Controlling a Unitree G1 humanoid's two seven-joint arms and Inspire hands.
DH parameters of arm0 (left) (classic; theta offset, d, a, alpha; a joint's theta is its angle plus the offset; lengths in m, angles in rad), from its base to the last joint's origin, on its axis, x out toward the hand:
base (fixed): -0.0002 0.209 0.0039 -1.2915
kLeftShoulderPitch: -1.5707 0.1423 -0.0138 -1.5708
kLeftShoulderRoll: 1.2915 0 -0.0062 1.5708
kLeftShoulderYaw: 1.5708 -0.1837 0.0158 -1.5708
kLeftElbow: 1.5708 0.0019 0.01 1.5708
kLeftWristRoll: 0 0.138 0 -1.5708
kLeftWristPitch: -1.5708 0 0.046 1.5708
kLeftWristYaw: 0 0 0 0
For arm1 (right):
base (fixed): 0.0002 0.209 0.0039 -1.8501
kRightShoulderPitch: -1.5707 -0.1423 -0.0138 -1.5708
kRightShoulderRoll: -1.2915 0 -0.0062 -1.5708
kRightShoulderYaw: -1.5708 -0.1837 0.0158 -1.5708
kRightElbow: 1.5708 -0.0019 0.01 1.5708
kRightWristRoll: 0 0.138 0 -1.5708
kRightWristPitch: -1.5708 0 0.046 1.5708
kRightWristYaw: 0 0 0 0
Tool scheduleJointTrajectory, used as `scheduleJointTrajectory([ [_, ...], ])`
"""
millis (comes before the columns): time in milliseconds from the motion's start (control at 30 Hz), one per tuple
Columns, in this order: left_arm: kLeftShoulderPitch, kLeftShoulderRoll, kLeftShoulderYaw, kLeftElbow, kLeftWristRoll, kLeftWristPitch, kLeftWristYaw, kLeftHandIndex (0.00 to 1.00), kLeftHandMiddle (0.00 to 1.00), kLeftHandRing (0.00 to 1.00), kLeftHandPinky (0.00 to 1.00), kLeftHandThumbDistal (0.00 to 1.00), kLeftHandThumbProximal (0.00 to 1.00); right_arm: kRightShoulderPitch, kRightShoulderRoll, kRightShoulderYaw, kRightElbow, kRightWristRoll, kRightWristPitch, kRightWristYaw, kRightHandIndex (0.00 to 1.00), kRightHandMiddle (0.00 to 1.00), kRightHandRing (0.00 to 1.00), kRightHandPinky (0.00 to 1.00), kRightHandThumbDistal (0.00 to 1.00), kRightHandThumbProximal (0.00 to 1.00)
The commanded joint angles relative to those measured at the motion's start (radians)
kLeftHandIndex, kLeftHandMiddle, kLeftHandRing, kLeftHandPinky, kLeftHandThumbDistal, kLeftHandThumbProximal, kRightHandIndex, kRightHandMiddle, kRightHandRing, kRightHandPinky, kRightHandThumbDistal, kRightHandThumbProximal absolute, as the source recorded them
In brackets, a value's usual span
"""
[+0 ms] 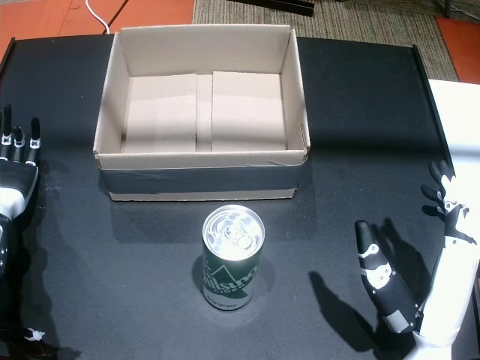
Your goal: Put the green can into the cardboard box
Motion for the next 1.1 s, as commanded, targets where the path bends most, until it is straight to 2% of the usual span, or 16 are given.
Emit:
scheduleJointTrajectory([
  [0,0.018,0.005,0.0,0.004,0.008,0.002,-0.007,0.38,0.2,0.47,0.85,0.79,0.95,0.005,-0.008,0.001,0.006,0.009,-0.006,-0.004,0.56,0.71,0.81,0.87,0.89,0.79],
  [100,0.018,0.007,0.001,0.004,0.008,0.005,-0.003,0.37,0.19,0.45,0.83,0.76,0.96,0.008,-0.006,-0.003,0.005,0.019,-0.022,0.013,0.57,0.71,0.82,0.87,0.9,0.78],
  [300,0.017,0.004,-0.002,0.004,0.01,-0.003,-0.002,0.39,0.21,0.44,0.84,0.77,0.95,0.011,-0.008,-0.007,0.003,0.025,-0.02,0.031,0.56,0.71,0.81,0.87,0.93,0.77],
  [433,0.017,0.003,-0.004,0.004,0.012,-0.006,-0.002,0.39,0.21,0.46,0.84,0.77,0.96,0.011,-0.011,-0.005,0.003,0.028,-0.039,0.046,0.57,0.72,0.82,0.87,0.92,0.76],
  [467,0.017,0.004,-0.004,0.004,0.013,-0.005,-0.001,0.4,0.21,0.47,0.85,0.78,0.96,0.012,-0.013,-0.006,0.006,0.035,-0.048,0.067,0.58,0.73,0.83,0.89,0.98,0.76],
  [533,0.016,0.004,-0.002,0.004,0.01,-0.003,-0.003,0.4,0.21,0.47,0.86,0.76,0.96,0.014,-0.02,-0.008,0.021,0.069,-0.084,0.189,0.62,0.77,0.88,0.99,1.0,0.8],
  [567,0.016,0.004,-0.002,0.004,0.009,-0.001,-0.005,0.4,0.2,0.47,0.86,0.76,0.96,0.015,-0.023,-0.013,0.033,0.099,-0.103,0.282,0.64,0.79,0.9,1.0,1.0,0.81],
  [633,0.015,0.005,-0.002,0.004,0.01,-0.001,0.001,0.39,0.19,0.46,0.86,0.75,0.98,0.017,-0.034,-0.014,0.039,0.132,-0.108,0.427,0.66,0.8,0.92,1.0,1.0,0.81],
  [733,0.014,0.005,-0.003,0.004,0.012,-0.003,0.009,0.4,0.19,0.45,0.83,0.77,0.98,0.026,-0.033,-0.039,0.034,0.193,-0.135,0.577,0.71,0.82,0.9,0.99,1.0,0.73],
  [867,0.014,0.005,-0.004,0.004,0.012,-0.003,0.009,0.38,0.18,0.44,0.81,0.78,0.97,0.035,-0.027,-0.069,0.019,0.237,-0.12,0.662,0.69,0.8,0.9,0.99,1.0,0.79],
  [1067,0.014,0.003,-0.002,0.004,0.009,-0.002,0.004,0.38,0.19,0.44,0.83,0.74,0.98,0.056,0.0,-0.136,0.021,0.372,-0.164,0.895,0.69,0.83,0.93,1.0,1.0,0.77],
])
